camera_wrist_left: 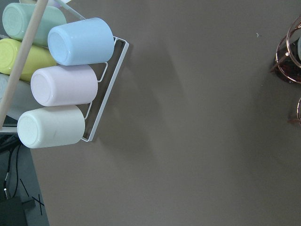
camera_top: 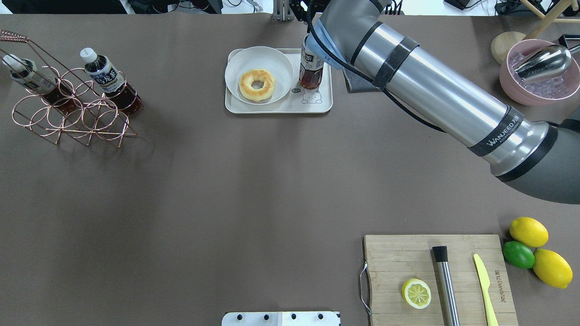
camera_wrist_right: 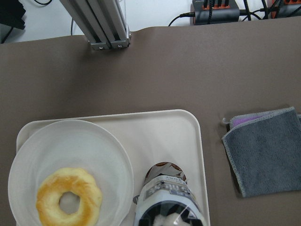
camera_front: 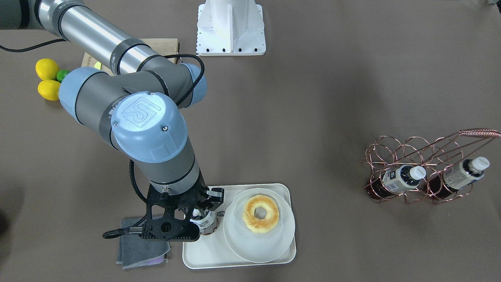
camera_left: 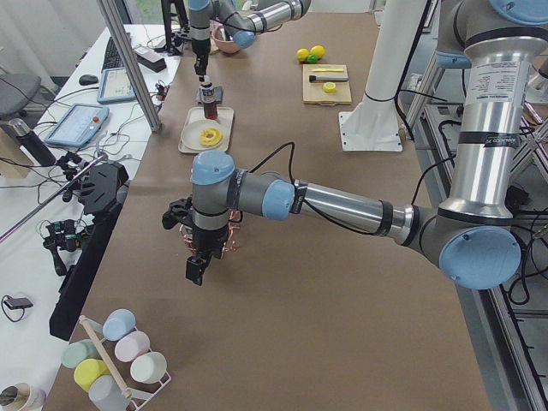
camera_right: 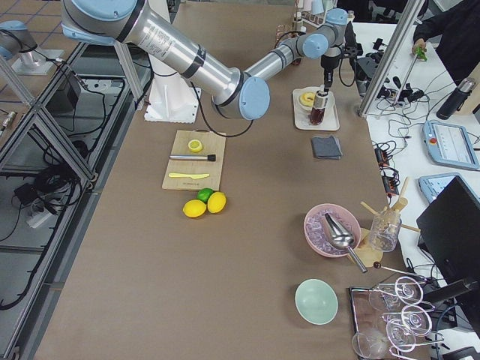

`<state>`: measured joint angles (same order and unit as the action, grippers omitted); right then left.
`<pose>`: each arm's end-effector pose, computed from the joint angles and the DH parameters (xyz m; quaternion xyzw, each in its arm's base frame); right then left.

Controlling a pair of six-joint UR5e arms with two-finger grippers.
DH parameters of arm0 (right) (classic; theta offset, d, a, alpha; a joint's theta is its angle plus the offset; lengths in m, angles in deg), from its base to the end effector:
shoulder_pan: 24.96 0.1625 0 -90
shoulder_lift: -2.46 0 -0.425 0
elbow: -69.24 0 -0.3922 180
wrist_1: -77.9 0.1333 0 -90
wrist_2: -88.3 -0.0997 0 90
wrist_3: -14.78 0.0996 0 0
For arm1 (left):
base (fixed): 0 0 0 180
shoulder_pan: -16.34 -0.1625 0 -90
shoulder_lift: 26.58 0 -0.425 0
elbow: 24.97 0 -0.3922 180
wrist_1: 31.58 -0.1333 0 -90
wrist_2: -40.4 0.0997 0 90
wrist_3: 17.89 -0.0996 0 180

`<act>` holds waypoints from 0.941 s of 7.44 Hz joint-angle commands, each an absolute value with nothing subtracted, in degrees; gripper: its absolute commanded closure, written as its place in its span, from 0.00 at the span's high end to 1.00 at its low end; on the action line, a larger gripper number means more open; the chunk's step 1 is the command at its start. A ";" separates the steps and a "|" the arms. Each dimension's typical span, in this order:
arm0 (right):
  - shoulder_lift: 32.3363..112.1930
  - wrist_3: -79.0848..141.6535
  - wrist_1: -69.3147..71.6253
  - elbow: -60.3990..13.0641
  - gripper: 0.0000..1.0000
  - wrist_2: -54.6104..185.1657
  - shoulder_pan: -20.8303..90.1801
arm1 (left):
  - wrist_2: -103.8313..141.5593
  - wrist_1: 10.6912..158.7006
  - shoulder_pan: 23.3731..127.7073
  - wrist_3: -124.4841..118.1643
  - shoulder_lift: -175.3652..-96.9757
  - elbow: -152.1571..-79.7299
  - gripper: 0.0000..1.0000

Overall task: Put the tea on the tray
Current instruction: 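Lower the bottle onto the tray beside the bowl and open right gripper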

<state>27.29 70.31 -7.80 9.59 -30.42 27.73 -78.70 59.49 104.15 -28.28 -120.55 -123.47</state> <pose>-0.4413 -0.7200 0.1219 0.0543 -0.3961 0.0625 0.9145 -0.0646 -0.5325 0.5631 0.1316 0.2407 0.1347 0.9521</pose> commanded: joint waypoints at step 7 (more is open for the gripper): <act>28.03 70.24 -9.97 4.66 1.00 -33.23 28.65 | -78.69 60.09 104.15 -28.35 -120.71 -122.71 0.98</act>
